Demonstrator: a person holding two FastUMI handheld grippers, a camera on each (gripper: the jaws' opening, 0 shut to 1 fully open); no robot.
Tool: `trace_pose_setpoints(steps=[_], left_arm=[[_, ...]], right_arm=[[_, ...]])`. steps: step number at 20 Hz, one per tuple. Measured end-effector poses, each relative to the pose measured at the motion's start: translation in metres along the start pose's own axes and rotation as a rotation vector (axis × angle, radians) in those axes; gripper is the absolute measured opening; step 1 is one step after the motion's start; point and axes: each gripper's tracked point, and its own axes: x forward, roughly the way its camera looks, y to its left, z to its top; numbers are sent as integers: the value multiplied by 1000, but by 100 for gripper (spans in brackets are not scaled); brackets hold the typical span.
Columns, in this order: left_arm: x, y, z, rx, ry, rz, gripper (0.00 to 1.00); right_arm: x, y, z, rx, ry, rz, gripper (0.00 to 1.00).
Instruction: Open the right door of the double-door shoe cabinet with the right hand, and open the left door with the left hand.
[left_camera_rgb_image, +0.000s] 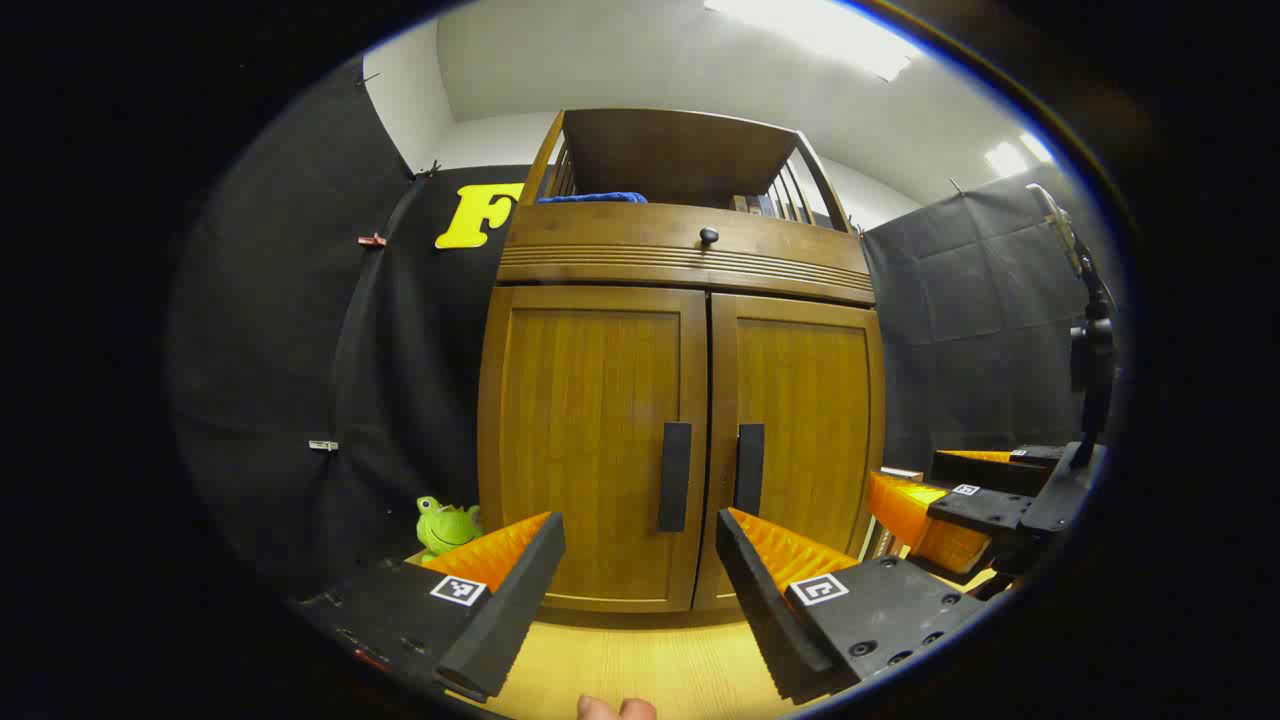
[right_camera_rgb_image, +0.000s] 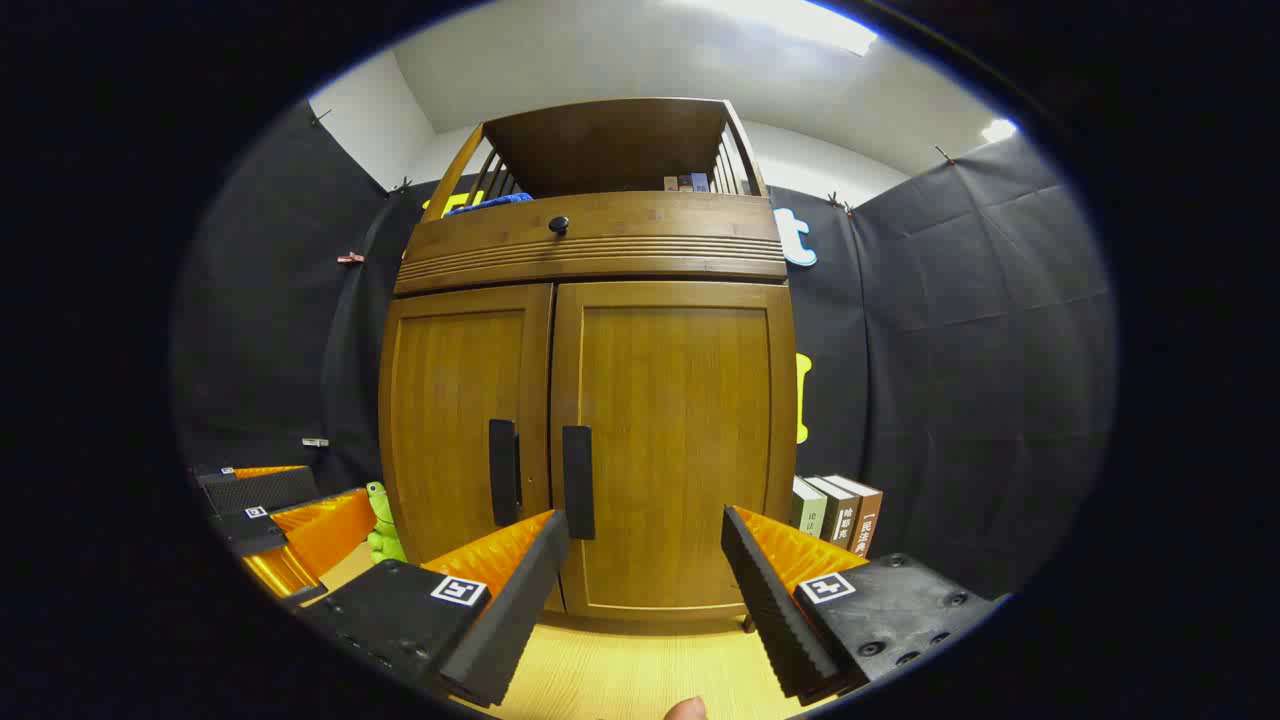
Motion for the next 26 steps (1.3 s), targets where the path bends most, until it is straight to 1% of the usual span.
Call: trace_pose_setpoints(steps=[1,4,8,11,12,16,17,18,20,21,22,23,24,25,26], left_arm=[[1,-1,-1,9,5,3,96],[5,-7,-3,35,10,11,96],[7,-6,-5,45,19,25,95],[6,-6,-5,39,18,30,94],[5,-5,-3,35,17,29,96],[6,-4,-3,37,18,40,95],[6,-4,-4,38,20,40,96],[6,-4,-3,37,20,39,95],[7,-3,-2,36,19,39,96],[6,-3,-2,34,16,40,96],[6,-2,-2,34,14,40,93],[6,-2,-2,36,12,42,95],[7,-2,-2,39,12,44,94],[7,-2,-4,41,14,45,95],[7,-2,-4,43,15,44,95]], right_arm=[[1,0,-1,1,3,-1,97],[1,1,-3,7,7,-2,97],[2,6,-4,7,14,10,97],[3,7,-4,9,13,13,97],[4,7,-4,11,13,14,97],[4,9,-7,12,21,17,97],[4,10,-7,12,21,17,97],[5,10,-7,13,20,18,97],[8,12,-6,12,16,19,97],[12,13,-5,9,12,22,97],[17,14,-6,4,10,22,97],[25,15,-7,-3,10,21,97],[34,16,-10,-7,12,20,99],[45,19,-12,-6,17,25,97],[58,25,-16,-4,21,31,97]])
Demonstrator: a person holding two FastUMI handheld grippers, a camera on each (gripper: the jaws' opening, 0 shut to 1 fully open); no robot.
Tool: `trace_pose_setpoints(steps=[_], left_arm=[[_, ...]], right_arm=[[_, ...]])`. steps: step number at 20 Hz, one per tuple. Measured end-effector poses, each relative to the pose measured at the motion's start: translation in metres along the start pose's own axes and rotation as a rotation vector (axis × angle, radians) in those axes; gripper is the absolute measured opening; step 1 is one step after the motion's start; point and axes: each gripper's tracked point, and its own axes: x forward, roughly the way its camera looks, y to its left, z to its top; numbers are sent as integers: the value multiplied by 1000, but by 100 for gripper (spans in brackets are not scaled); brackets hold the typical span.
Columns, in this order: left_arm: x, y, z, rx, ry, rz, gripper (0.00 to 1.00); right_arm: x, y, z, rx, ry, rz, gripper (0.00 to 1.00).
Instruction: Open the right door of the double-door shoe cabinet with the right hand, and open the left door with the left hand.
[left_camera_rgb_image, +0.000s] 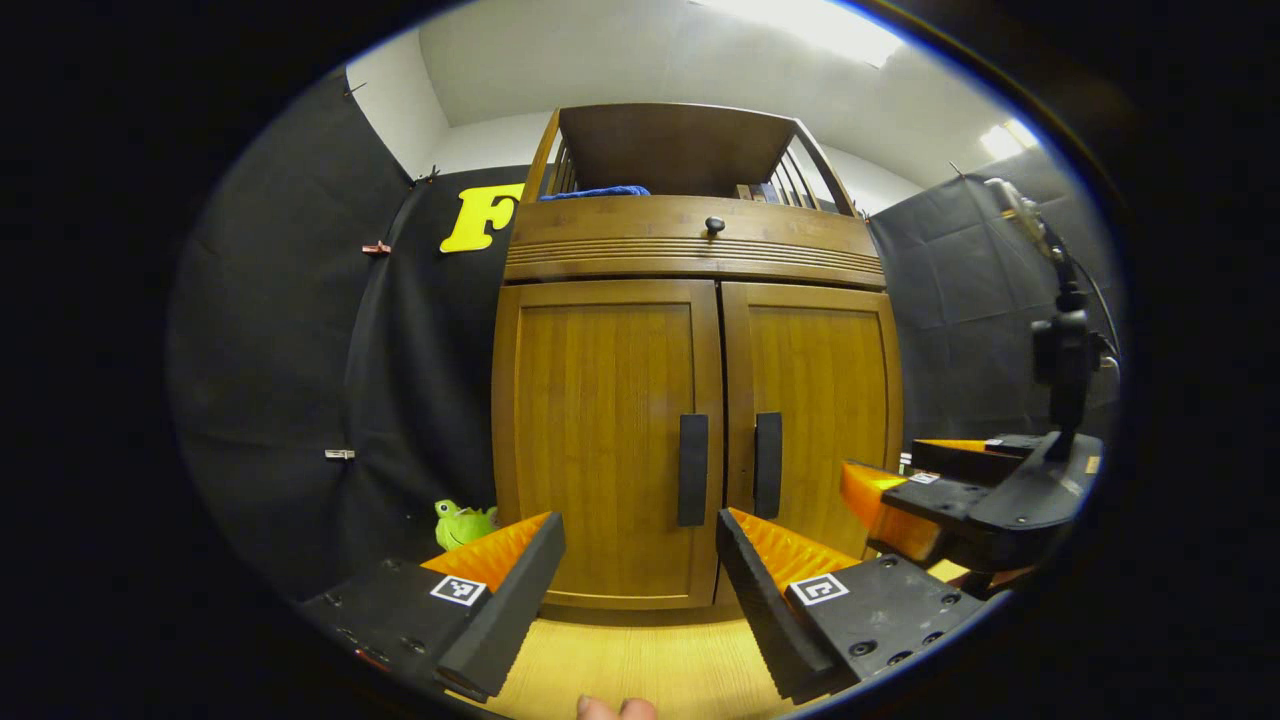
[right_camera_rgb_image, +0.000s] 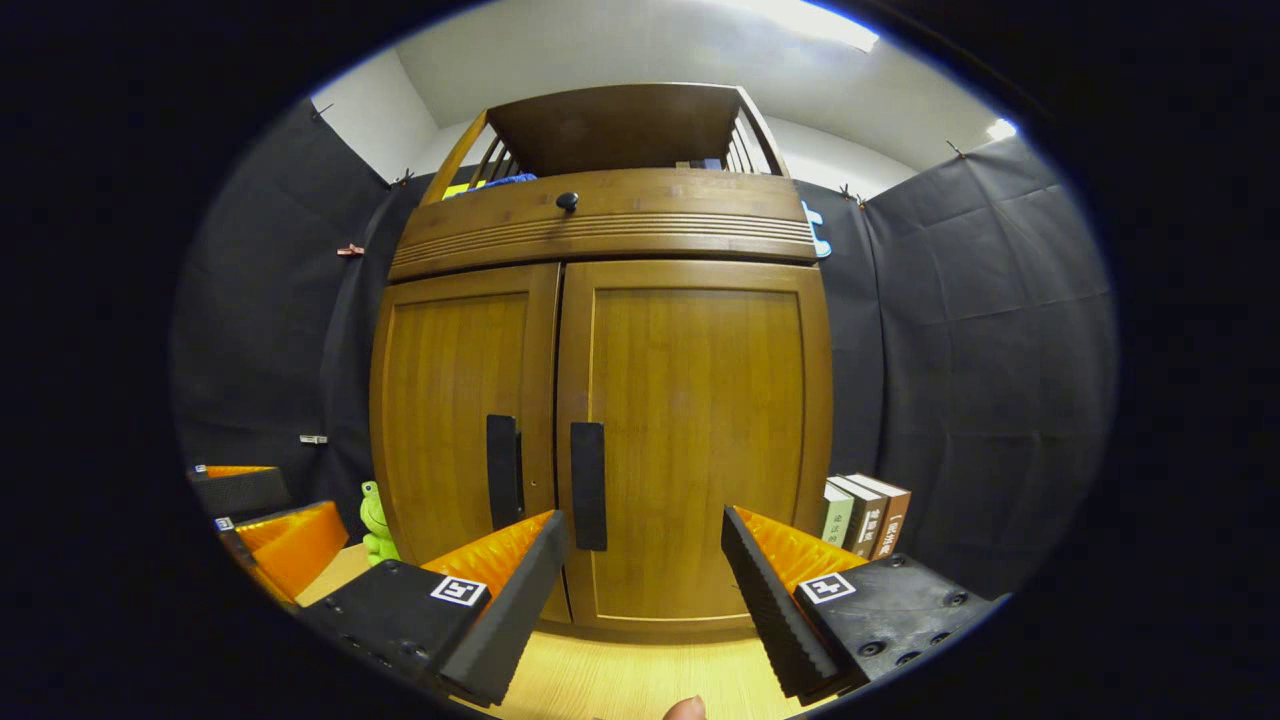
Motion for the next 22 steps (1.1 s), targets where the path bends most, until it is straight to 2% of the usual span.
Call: trace_pose_setpoints(steps=[6,11,13,20,22], left_arm=[[-1,9,-1,7,3,10,93],[-2,14,-3,8,7,10,95],[-3,15,-5,5,9,10,94],[-5,22,-9,-2,18,13,94],[-6,22,-9,2,18,14,95]], right_arm=[[71,37,-26,-2,46,79,97],[110,44,-33,-17,43,52,99],[119,45,-41,-4,53,36,88],[129,46,-46,35,62,35,24],[121,47,-46,36,71,58,18]])
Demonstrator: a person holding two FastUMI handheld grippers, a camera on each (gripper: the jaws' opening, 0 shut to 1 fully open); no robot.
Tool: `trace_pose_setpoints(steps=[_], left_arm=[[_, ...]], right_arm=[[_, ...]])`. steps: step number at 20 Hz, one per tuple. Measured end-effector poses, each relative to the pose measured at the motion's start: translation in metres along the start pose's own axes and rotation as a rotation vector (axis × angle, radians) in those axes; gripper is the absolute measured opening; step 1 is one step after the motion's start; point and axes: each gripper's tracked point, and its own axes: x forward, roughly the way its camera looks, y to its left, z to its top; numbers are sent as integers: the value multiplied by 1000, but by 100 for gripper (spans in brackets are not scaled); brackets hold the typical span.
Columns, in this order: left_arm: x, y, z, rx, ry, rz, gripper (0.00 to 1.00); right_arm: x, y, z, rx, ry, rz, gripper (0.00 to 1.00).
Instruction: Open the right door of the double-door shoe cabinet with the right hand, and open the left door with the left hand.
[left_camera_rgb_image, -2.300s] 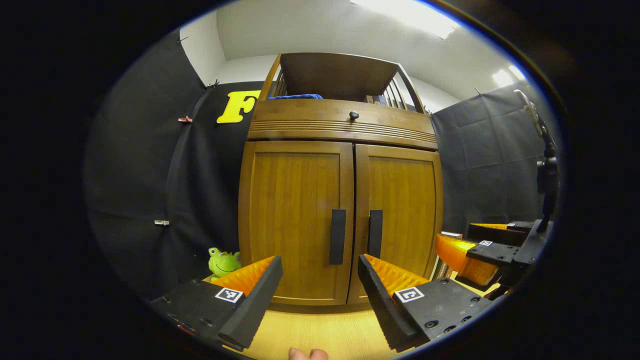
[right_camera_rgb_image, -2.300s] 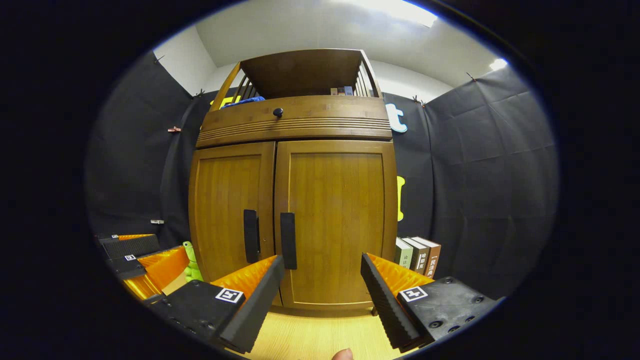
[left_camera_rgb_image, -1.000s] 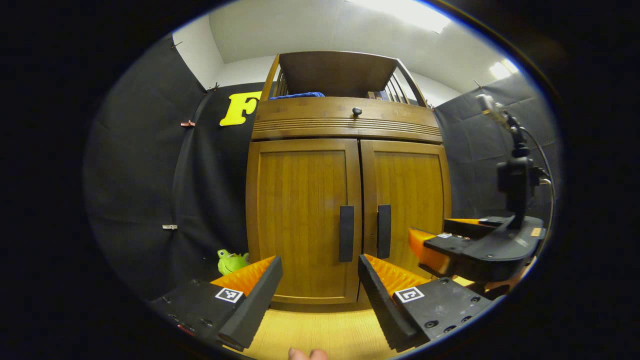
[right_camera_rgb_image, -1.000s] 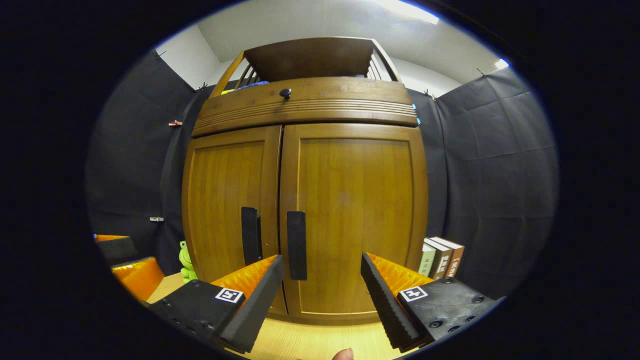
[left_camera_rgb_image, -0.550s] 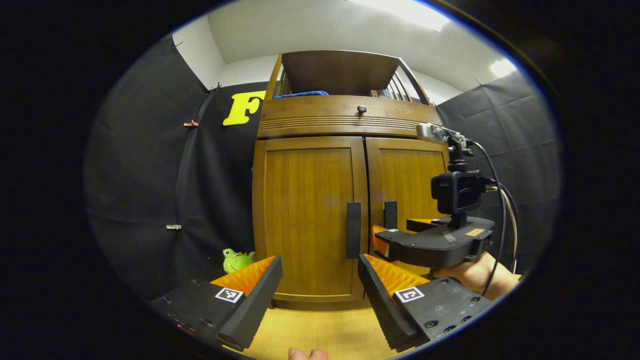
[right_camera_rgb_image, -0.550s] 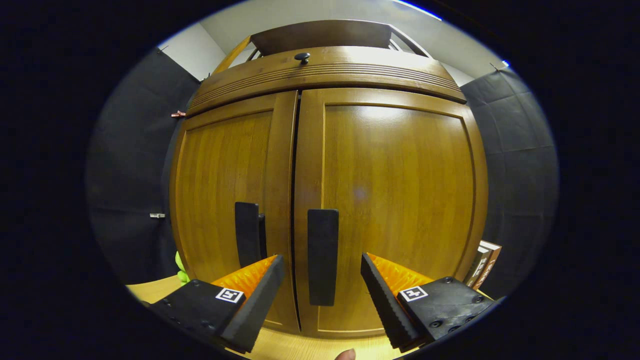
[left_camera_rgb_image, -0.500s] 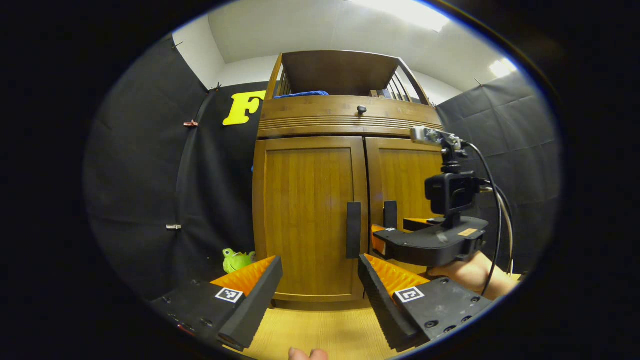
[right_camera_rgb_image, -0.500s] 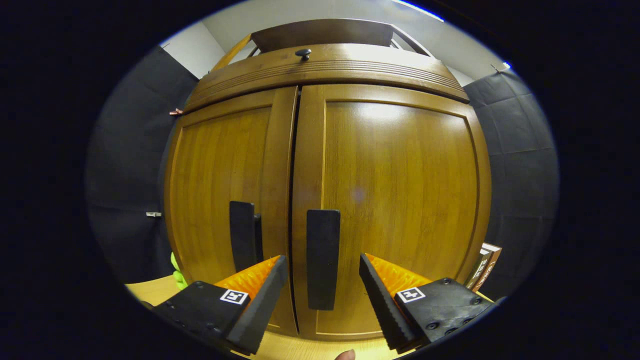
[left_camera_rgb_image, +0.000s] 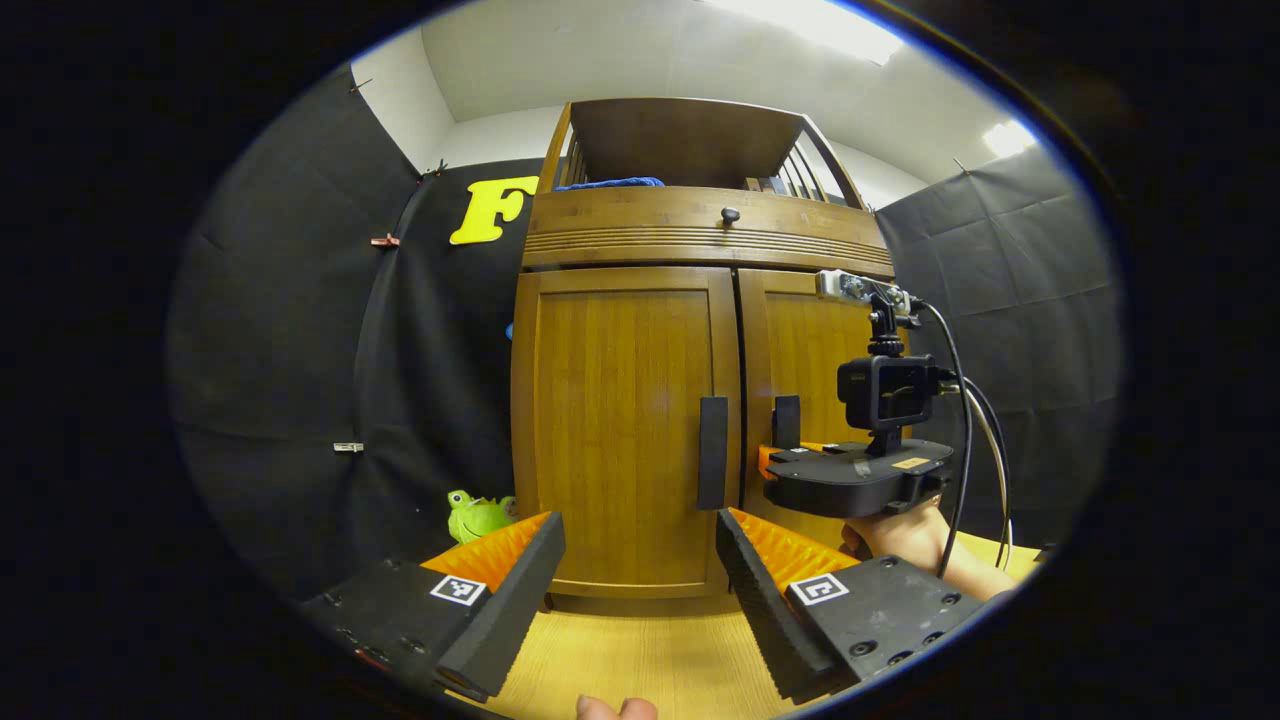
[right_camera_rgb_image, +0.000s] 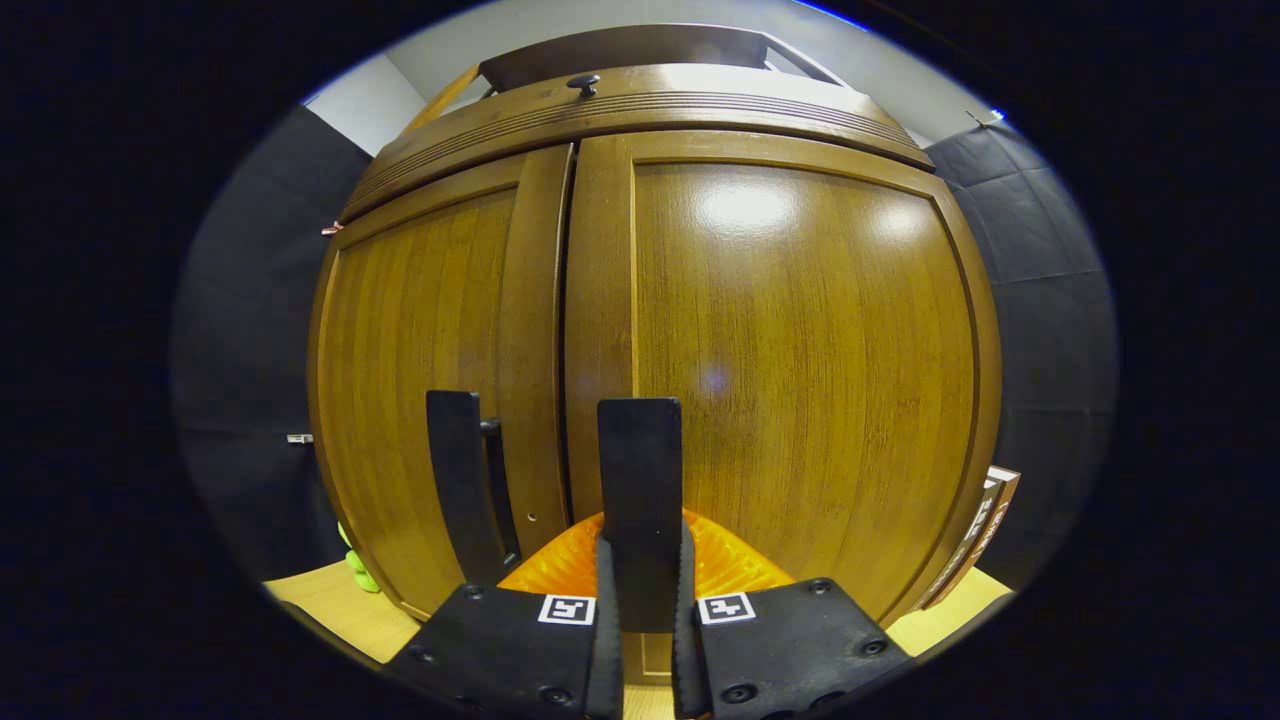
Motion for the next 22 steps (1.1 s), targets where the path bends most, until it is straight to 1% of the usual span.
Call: trace_pose_setpoints(steps=[1,3,4,5,7,8,9,10,11,13,14,17,18,20,21,22], left_arm=[[0,0,-1,-1,0,-2,95],[0,-5,1,-10,0,-10,94],[-1,-7,3,-11,-1,-15,94],[-1,-9,4,-10,-4,-16,94],[-1,-13,5,-8,-7,-16,94],[-2,-15,6,-10,-6,-17,95],[-2,-18,5,-14,-3,-19,94],[-3,-20,5,-14,-3,-19,95],[-3,-22,6,-12,-5,-19,93],[-4,-26,6,-6,-4,-20,95],[-4,-29,7,-9,-2,-22,93],[-5,-35,5,-11,1,-20,93],[-5,-37,6,-7,3,-19,94],[-6,-43,6,-4,3,-22,93],[-7,-47,6,-5,2,-25,93],[-8,-51,7,-5,0,-29,94]], right_arm=[[-5,0,0,9,5,14,23],[-18,1,2,18,11,42,23],[-26,1,2,20,13,56,18],[-35,-1,2,26,16,66,23],[-54,-4,4,37,22,96,22],[-62,-6,5,40,21,107,18],[-71,-9,6,40,19,117,23],[-82,-12,6,43,16,127,23],[-93,-15,7,45,13,138,22],[-111,-24,10,52,15,163,22],[-122,-31,11,58,16,171,22],[-149,-50,15,56,10,175,22],[-158,-57,17,52,9,171,23],[-175,-73,19,56,8,160,22],[-182,-83,20,62,7,150,17],[-189,-93,21,66,6,137,17]])
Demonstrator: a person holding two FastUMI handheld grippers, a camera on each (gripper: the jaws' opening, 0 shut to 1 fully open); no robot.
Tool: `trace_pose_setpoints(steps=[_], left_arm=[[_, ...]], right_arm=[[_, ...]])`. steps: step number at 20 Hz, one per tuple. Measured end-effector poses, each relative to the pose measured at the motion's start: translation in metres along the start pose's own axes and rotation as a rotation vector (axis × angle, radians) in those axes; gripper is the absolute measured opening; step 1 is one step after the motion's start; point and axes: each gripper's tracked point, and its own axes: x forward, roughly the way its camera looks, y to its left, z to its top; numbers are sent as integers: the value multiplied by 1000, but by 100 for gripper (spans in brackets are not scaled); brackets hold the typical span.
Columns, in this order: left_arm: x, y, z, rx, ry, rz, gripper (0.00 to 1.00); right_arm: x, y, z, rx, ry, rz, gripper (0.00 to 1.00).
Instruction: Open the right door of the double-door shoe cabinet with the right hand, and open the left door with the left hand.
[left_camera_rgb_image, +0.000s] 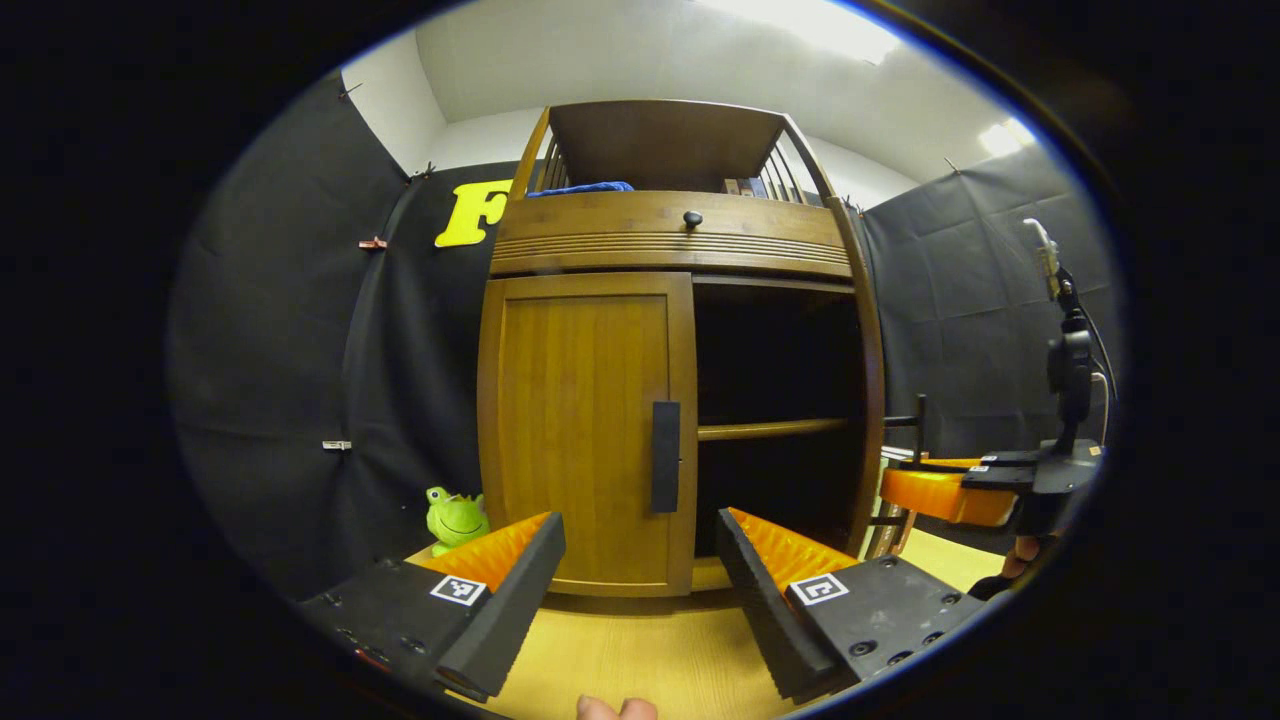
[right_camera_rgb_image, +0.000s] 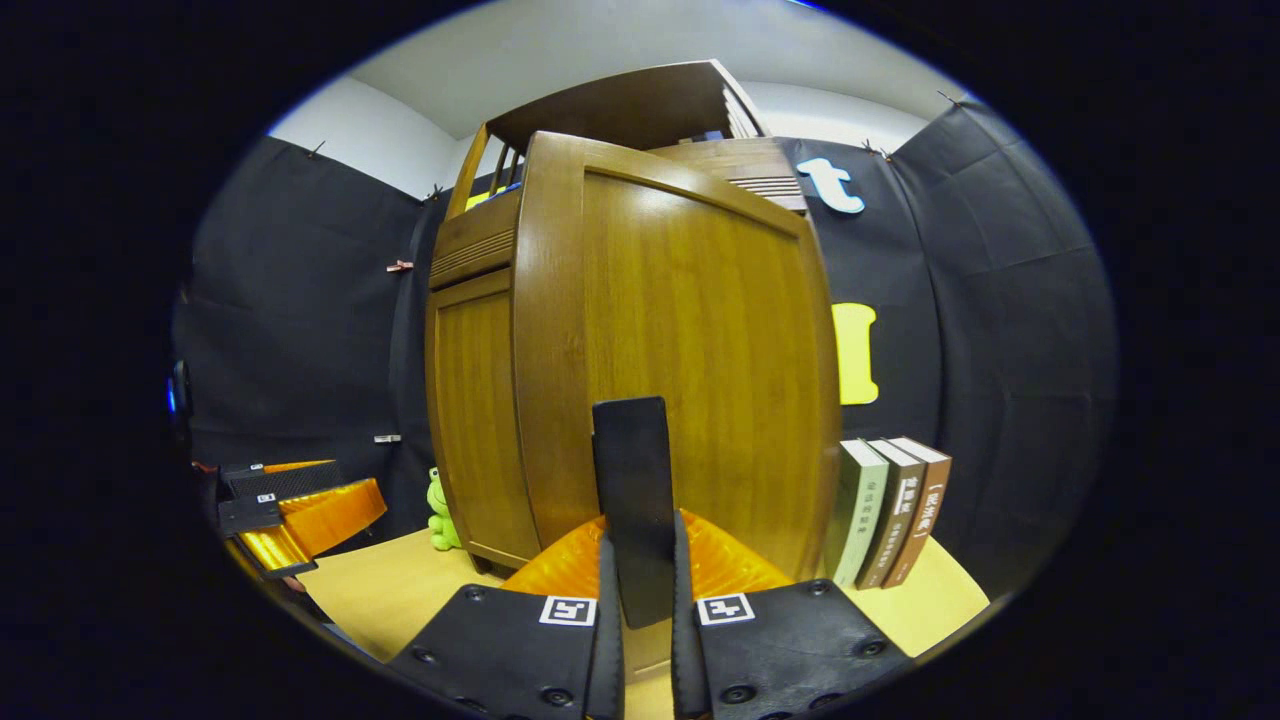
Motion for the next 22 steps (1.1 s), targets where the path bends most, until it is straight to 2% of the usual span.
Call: trace_pose_setpoints(steps=[1,3,4,7,9,10,11,12,15,16,17,18,21,22], left_arm=[[-1,-3,0,2,-1,-2,93],[-1,-11,1,2,-4,-12,93],[0,-16,1,-1,-4,-20,93],[2,-28,0,-1,-3,-36,94],[3,-36,0,-2,-3,-48,94],[4,-39,1,-3,-5,-56,94],[4,-43,-1,-3,-6,-60,94],[5,-45,0,-2,-6,-63,94],[9,-53,-1,-7,-5,-75,93],[10,-56,0,-8,-6,-79,93],[10,-58,-1,-8,-6,-82,93],[12,-60,-1,-9,-4,-84,95],[14,-61,-5,-5,4,-87,95],[15,-62,-5,-4,6,-87,95]], right_arm=[[-7,-8,2,-1,-2,-15,22],[-22,-26,6,-9,-6,-55,22],[-30,-36,8,-16,-10,-81,17],[-47,-65,13,-55,-16,-154,21],[-57,-83,16,-78,-18,-190,20],[-62,-90,17,-79,-16,-201,16],[-66,-97,18,-74,-18,-214,20],[-70,-107,21,-73,-22,-232,20],[-82,-132,25,-87,-26,-288,15],[-84,-138,26,-87,-26,-302,5],[-87,-144,28,-89,-28,-318,15],[-88,-148,28,-89,-29,-322,15],[-93,-155,29,-93,-30,-348,15],[-95,-156,28,-96,-31,-360,5]])
